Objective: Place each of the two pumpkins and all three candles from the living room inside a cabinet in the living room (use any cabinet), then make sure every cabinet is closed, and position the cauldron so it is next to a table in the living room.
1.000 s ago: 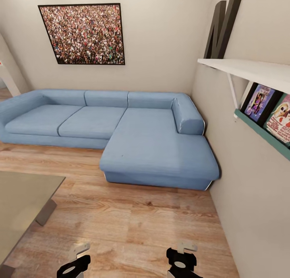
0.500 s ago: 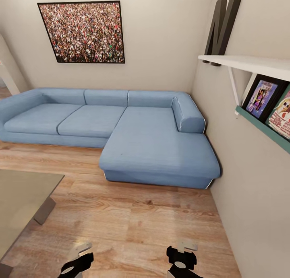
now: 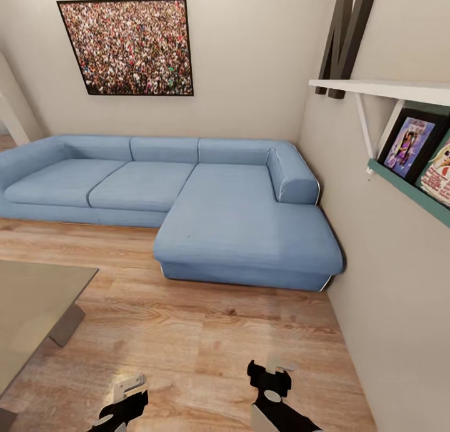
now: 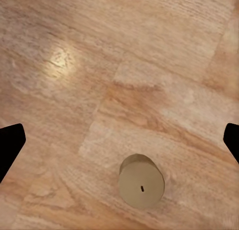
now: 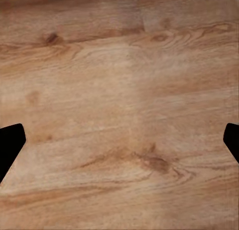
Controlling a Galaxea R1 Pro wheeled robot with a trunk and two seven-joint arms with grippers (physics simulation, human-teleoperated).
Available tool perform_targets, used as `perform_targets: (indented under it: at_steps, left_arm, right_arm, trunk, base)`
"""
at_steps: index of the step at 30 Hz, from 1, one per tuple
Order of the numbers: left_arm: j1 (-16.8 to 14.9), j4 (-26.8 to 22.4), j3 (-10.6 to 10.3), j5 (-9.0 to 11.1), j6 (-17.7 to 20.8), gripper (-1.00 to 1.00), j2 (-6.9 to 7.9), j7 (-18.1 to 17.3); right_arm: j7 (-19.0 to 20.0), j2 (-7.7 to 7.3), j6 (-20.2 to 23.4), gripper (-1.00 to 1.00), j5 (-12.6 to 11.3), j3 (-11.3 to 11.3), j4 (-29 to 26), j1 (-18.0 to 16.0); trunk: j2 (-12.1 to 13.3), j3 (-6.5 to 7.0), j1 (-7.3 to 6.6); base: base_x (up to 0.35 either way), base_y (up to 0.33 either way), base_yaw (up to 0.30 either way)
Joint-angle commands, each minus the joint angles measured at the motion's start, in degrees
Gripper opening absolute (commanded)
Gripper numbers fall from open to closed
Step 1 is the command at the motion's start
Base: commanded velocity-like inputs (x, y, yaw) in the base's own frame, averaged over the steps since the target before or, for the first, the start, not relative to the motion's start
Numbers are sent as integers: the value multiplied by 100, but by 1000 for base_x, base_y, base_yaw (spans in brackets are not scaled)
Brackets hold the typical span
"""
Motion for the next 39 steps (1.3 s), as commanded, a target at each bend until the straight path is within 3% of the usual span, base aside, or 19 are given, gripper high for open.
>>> perform_targets:
  at_steps: [1,5,9,11,12,14,18,26,28,30,34,36,39]
  left_arm:
    - [-2,-2,-49,33,-12,100,3,25]
    - [-2,-2,-49,33,-12,100,5,20]
    - [-2,-2,-49,33,-12,100,0,19]
    - [-1,-2,-49,33,-12,100,3,19]
    - [-2,-2,-49,33,-12,100,4,18]
    - [-2,-2,-51,25,-12,100,-1,18]
    - [-2,-2,-57,24,-12,100,-2,18]
    - [-2,-2,-77,25,-11,100,-14,18]
    - [-2,-2,-83,26,-8,100,-15,18]
    - [-2,-2,-87,25,-5,100,-13,18]
    - [-2,-2,-91,25,1,100,-12,11]
    - [-1,-2,-91,24,7,100,-17,5]
    - [-2,-2,-93,24,20,100,-9,-2]
  right_arm:
    - [-24,-31,-34,100,-64,45,-81,-5]
    - [-71,-101,241,100,-95,16,-962,-4]
    - [-115,-172,1611,100,-126,-66,-2131,-4]
    - [-122,-407,2079,100,-164,-327,-2770,-4]
    - [-126,-456,2138,100,-168,-372,-2865,-4]
    - [-125,-692,2487,100,-280,-526,-3271,23]
    - [-106,-769,2555,100,-438,-545,-3349,122]
    - [12,-785,2472,100,-478,-540,-3372,271]
    - [377,-793,2446,100,-473,-535,-3376,319]
    - [1144,-876,2445,100,-465,-536,-3380,406]
    - [2862,-1369,2455,100,-489,-532,-3318,467]
    - [3286,-1519,2447,100,-497,-535,-3251,475]
    - [3518,-1579,2432,100,-499,-537,-3117,478]
  trunk:
    - [-44,-23,22]
    - [-204,-95,110]
    - [-365,-167,198]
    - [-445,-203,242]
    - [-485,-221,264]
    - [-565,-256,308]
    - [-726,-328,395]
    - [-1046,-472,571]
    - [-1127,-508,615]
    - [-1207,-544,659]
    - [-1367,-616,747]
    - [-1448,-651,791]
    - [-1568,-705,857]
  base:
    - [0,0,0]
    - [0,0,0]
    - [0,0,0]
    - [0,0,0]
    - [0,0,0]
    - [0,0,0]
    - [0,0,0]
    - [0,0,0]
    - [0,0,0]
    - [0,0,0]
    - [0,0,0]
    - [0,0,0]
    - [0,0,0]
